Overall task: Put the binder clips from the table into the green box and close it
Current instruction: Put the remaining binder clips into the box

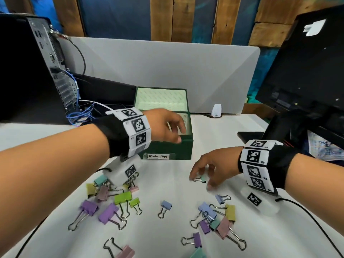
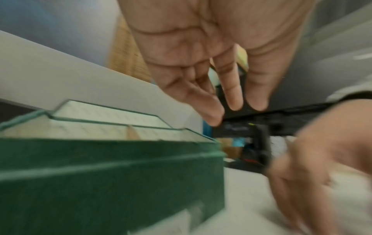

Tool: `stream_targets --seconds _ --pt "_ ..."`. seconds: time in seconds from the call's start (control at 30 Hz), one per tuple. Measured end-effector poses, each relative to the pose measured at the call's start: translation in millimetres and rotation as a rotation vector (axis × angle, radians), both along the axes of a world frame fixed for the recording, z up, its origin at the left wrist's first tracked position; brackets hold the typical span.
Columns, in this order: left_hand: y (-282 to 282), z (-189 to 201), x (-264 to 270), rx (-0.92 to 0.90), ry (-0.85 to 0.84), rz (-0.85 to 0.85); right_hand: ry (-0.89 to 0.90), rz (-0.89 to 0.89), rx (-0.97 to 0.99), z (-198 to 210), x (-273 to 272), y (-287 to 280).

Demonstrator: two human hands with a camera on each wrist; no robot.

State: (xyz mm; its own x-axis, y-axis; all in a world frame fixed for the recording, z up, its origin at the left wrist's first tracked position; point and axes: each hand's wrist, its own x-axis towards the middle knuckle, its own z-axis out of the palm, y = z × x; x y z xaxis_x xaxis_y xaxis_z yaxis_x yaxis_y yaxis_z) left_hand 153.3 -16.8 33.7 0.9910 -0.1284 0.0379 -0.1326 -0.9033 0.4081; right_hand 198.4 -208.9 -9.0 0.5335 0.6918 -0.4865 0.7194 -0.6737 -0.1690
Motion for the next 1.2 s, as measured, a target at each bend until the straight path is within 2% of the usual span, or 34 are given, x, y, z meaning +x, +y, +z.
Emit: stream_targets --seconds 0.1,0.2,0.37,0.57,0.83,1.03,1.2 --pt "-15 -11 -27 0.24 0.24 -0.22 -0.012 0.061 -0.084 0 -6 -4" --pt "-28 -32 -45 0.409 0.412 -0.315 -0.009 0.077 -0.16 0 -11 -11" --pt "-35 -57 -50 0.514 0.428 -0.328 -0.01 0.062 -0.139 -4 -16 -17" --pt "-40 -65 -47 0.526 0.361 -0.316 -0.047 0.036 -0.08 -11 -16 -11" --pt "-35 -57 -42 0.496 0.362 -0.291 -0.088 0.019 0.012 -17 -9 2" --pt "-16 -33 -32 0.322 0.204 -0.173 -0.08 0.018 0.018 -20 -4 8" --pt "1 -10 -14 0.105 0.016 -0.017 -0.104 0.031 -0.009 -20 -4 10"
